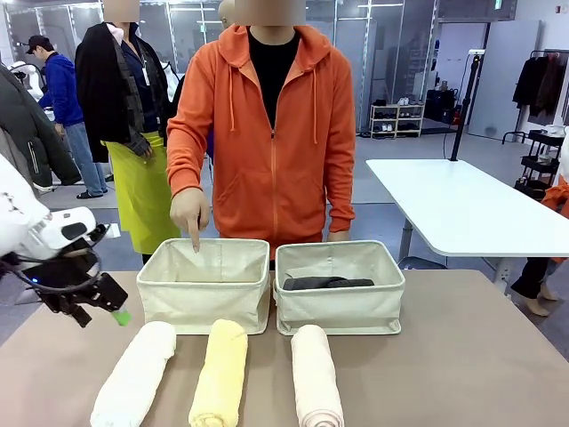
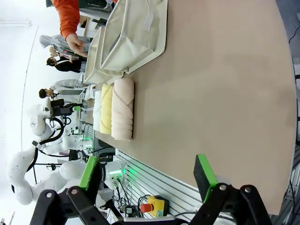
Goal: Divide the towels into two baskets.
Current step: Pick up one hotel-folded towel from the bottom of the table and place it in the Fabric basket indicated by the person.
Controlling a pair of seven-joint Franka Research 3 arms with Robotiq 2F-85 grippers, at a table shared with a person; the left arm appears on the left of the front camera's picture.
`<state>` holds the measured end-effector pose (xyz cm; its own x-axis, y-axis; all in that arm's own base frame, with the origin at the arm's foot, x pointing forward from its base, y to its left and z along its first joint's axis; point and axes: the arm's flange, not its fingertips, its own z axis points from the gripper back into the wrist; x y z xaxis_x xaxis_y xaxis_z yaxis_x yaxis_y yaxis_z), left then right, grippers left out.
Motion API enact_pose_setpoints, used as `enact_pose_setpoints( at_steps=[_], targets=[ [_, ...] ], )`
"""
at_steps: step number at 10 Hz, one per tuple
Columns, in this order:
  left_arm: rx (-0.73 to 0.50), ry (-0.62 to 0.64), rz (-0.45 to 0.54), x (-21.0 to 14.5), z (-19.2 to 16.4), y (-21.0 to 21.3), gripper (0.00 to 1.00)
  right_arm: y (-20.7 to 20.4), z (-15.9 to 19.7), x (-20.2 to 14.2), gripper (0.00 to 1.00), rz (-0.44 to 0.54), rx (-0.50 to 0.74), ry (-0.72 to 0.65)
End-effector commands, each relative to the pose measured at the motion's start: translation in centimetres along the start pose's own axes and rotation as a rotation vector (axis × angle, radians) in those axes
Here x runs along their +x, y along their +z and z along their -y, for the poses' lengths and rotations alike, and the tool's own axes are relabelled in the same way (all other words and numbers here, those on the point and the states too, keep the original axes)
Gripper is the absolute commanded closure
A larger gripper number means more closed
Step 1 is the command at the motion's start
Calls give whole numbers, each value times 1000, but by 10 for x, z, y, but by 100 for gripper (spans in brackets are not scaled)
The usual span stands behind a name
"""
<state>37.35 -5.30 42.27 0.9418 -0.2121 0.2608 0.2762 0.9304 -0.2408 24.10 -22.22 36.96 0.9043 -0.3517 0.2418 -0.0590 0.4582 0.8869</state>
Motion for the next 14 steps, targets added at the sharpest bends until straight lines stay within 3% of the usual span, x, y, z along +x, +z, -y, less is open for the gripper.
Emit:
enact_pose_setpoints(
  at_steps=[1,8,14],
  targets=[
    [-3,39,30,-80,7,-59,0,2,-3,-2,0,-10,2,11],
    [51,66,-53,-99,18,-112,0,2,-3,-2,0,-10,2,11],
    [59,59,-68,-104,17,-111,60,2,-3,-2,0,-10,2,11]
  ],
)
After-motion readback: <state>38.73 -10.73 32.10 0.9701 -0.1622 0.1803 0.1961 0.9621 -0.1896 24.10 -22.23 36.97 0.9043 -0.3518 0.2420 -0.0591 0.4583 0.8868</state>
